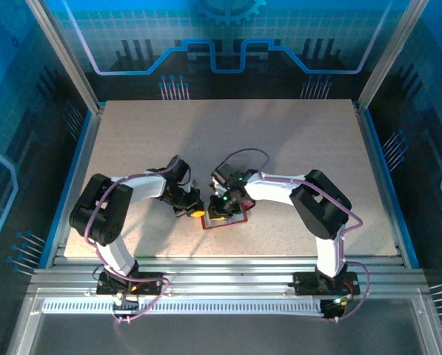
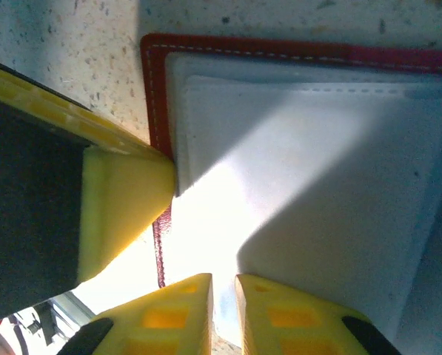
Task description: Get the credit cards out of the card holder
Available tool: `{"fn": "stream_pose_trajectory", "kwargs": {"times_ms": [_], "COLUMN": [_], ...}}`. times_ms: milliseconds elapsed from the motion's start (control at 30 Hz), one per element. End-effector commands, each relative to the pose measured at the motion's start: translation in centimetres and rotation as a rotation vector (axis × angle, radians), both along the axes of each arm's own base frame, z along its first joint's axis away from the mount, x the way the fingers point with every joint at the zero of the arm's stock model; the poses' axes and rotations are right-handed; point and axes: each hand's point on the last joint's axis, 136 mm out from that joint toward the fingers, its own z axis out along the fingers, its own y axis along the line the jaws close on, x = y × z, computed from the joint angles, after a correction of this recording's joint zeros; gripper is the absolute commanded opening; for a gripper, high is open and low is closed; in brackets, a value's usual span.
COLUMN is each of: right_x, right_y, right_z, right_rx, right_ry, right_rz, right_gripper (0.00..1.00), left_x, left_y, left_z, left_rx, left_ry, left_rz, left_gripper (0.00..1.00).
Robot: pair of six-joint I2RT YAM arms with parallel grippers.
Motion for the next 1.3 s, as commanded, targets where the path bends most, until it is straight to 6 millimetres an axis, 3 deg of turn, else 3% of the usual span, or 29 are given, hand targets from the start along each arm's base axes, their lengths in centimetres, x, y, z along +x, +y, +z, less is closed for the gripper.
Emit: {"fn": "stream_pose_trajectory", "kwargs": {"times_ms": [0,333,667,1267], "right_x": [0.0,0.5,1.1,2.2], "right_y": [-2.2,-3.5,-4.4,-6.2], "right_z": [-0.6,-0.1,1.1,3.0], "right_rx": [-0.083,-0.153,-0.218,-0.317], "right_ry": [0.005,-0.037,-0.099,-0.18], "right_rz": [-0.042,-0.028,0.004,0.028], "right_gripper": [0.18,0.27,0.46,0.5], "left_x": [-0.6,-0.6,-0.3,0.0], "left_y": [0.5,0.4,0.2,0.1], "left_z": [-0.9,-0.9,-0.4,0.2], "left_rx": [0.045,0.043,0.033,0.028], "left_ry": [0.031,0.032,0.019,0.007], "left_rz": [-0.02,-0.021,-0.027,-0.03], "left_gripper": [0.0,0.0,0.0,0.0]}}
